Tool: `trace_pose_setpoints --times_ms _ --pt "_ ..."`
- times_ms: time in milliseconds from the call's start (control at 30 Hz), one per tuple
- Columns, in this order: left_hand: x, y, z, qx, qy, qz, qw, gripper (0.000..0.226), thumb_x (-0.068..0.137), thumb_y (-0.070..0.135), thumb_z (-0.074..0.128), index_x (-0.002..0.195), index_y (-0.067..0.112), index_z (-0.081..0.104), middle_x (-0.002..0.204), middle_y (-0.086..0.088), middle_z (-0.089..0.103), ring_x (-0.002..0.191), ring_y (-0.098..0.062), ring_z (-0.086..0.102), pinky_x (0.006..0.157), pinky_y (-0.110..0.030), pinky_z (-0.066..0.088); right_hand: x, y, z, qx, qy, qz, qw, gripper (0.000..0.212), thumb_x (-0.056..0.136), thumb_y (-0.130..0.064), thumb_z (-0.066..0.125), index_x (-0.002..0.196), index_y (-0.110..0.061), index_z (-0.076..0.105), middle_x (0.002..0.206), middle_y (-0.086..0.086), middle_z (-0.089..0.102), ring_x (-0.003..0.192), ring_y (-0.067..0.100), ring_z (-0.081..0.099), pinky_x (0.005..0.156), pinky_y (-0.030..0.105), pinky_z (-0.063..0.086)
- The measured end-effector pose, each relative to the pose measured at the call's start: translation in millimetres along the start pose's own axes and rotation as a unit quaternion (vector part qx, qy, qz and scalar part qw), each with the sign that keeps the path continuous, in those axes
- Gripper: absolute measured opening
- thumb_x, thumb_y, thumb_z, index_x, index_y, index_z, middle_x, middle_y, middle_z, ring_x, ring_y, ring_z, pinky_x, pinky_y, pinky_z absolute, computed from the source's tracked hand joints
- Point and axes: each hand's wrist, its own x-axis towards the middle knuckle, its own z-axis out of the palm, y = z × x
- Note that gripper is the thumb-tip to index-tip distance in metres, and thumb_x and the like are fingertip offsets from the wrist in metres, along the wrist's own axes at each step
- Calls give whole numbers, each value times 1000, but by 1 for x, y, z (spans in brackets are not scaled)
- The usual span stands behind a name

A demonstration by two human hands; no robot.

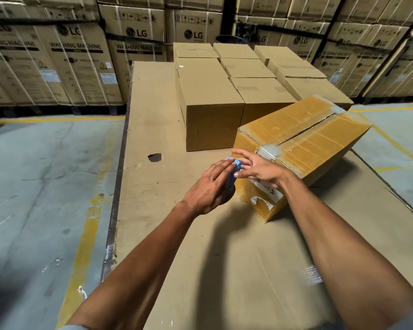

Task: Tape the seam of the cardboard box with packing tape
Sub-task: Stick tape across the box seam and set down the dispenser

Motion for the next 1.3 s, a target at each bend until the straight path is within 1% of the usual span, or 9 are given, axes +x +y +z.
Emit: trace_pose_setpoints --times_ms 100,367,500,633,833,933,1000,1067,1300 --pt "-1 -3 -3 -8 4 0 1000 68 114 44 35 164 -2 36 171 -21 37 159 -38 34 131 -45 30 4 -3 3 18 2 -2 1000 83 86 10 75 155 -25 44 155 6 52 141 18 53 107 28 52" --pt "-10 -12 -7 -46 47 -26 997 63 107 0 46 168 2 30 172 -17 37 159 -33 36 131 -43 32 14 -12 10 3 31 -10 999 61 81 3 83 136 -9 61 126 15 73 124 25 69 112 42 50" --pt "-14 -10 -4 -54 69 -105 991 57 116 22 45 169 8 28 171 -12 40 155 -26 42 126 -45 39 23 -26 25 -117 93 -11 989 60 73 -18 93 127 -17 67 115 5 77 111 19 74 105 42 56" --pt "-18 -5 9 -7 70 -182 981 80 109 55 51 172 17 20 174 -8 34 156 -25 40 122 -46 45 28 -33 39 -237 217 -14 947 63 64 -40 96 118 -23 70 108 -6 75 102 10 70 91 31 59" --pt "-19 6 20 82 89 -203 972 107 96 82 53 172 15 20 175 -7 31 158 -25 37 120 -45 43 43 -24 50 -190 297 47 934 52 54 -61 83 82 -18 73 81 0 78 86 20 76 81 47 64" --pt "-30 -2 23 110 73 -199 971 112 91 84 57 171 14 22 175 -8 33 155 -27 41 114 -45 46 48 -19 62 -154 306 83 936 41 63 -56 82 66 -16 71 69 3 77 77 22 78 70 36 65" --pt "-38 -7 24 120 58 -194 972 110 89 80 62 172 18 23 173 -8 35 149 -30 47 108 -47 48 50 -14 67 -106 304 111 940 35 69 -50 84 69 -17 71 67 3 74 61 19 77 48 20 55" --pt "-43 -12 23 138 38 -182 973 108 89 75 66 171 21 23 171 -7 37 143 -31 51 105 -47 49 55 -6 70 -58 300 138 942 39 63 -47 83 78 -12 75 65 5 72 47 19 70 42 18 45" --pt "-49 -27 16 241 -80 -151 955 103 80 49 85 166 24 34 165 -4 44 142 -32 52 101 -47 54 77 24 74 112 247 174 946 44 71 -29 82 103 0 78 84 15 78 64 23 76 69 40 66"
